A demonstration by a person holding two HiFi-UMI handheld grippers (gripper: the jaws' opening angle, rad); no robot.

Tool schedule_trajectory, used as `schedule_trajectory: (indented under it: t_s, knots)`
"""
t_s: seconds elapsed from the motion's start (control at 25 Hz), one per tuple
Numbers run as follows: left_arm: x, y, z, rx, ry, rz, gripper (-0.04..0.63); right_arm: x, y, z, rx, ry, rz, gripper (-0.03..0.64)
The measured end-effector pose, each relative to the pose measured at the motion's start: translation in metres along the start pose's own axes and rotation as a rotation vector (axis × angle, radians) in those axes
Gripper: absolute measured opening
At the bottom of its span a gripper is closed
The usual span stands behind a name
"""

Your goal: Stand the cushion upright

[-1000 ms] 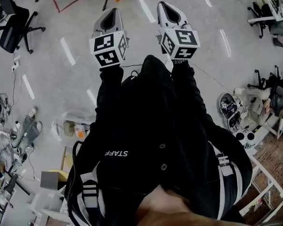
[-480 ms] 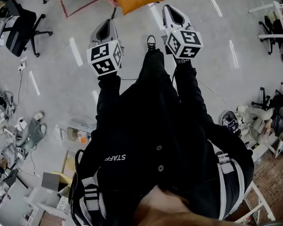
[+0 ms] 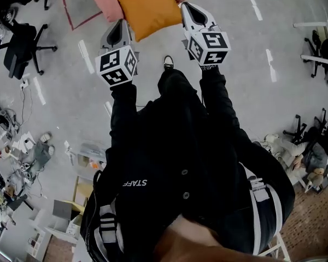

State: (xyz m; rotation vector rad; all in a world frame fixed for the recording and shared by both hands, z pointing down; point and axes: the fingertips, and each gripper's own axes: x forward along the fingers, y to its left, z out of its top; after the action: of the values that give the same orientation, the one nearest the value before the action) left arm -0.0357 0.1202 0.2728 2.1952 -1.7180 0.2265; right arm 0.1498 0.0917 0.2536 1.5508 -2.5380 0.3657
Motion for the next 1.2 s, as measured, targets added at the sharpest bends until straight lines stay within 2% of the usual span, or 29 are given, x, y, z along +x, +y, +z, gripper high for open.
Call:
schedule_trajectory:
  t_s: [0.2, 0.4, 0.68, 0.92, 1.2]
  knots:
    - [0.065, 0.000, -0.016, -0.061, 0.093, 0.024, 0.002, 0.055, -0.035, -0.006, 0.009, 0.068, 0.043, 0.014]
    - [0.093, 0.014, -0.048, -0.117, 0.198, 0.052, 0.002, 0.085, -0.046, -0.033, 0.035, 0.144, 0.055, 0.014]
    - [0.130, 0.033, -0.081, -0.171, 0.278, 0.068, 0.003, 0.125, -0.056, -0.068, 0.043, 0.231, 0.061, 0.014]
    - [0.189, 0.076, -0.116, -0.203, 0.332, 0.090, 0.003, 0.184, -0.064, -0.107, 0.046, 0.307, 0.026, 0.014]
    - [0.269, 0.129, -0.180, -0.219, 0.445, 0.131, 0.002, 0.259, -0.088, -0.180, 0.079, 0.441, -0.028, 0.014]
